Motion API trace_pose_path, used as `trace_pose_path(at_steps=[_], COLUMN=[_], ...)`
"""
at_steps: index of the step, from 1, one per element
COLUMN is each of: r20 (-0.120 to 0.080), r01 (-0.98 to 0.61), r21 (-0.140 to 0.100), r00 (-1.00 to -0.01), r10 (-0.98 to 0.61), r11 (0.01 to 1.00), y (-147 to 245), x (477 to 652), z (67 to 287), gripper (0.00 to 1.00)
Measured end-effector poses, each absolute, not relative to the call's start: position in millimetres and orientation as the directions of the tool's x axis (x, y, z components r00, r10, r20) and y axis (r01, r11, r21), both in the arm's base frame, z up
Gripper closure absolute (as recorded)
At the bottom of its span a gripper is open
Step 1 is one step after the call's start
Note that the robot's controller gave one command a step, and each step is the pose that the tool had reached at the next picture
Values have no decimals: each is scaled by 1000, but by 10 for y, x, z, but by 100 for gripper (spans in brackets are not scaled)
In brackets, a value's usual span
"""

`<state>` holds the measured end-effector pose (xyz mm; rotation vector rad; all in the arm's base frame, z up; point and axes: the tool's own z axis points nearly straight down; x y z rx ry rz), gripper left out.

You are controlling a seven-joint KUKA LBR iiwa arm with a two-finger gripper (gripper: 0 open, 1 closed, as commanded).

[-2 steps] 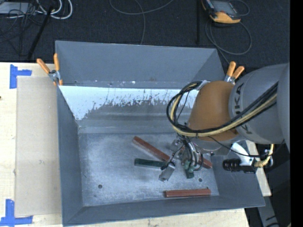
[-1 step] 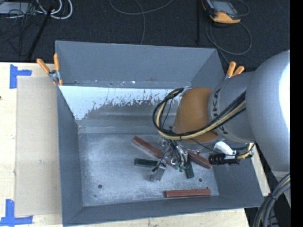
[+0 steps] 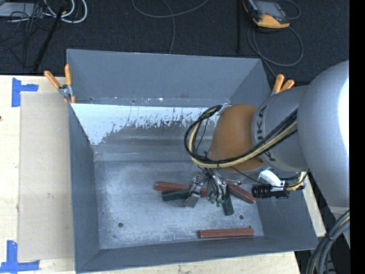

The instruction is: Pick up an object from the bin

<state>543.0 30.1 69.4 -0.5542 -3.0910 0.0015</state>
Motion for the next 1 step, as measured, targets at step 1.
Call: trace_pose_path(at_steps=[1], r20=[-8], r01=[117], r21=[2], r00=[-993], r10=[117], r11=[993], y=[729], x=[5935], z=[2048], gripper=[100])
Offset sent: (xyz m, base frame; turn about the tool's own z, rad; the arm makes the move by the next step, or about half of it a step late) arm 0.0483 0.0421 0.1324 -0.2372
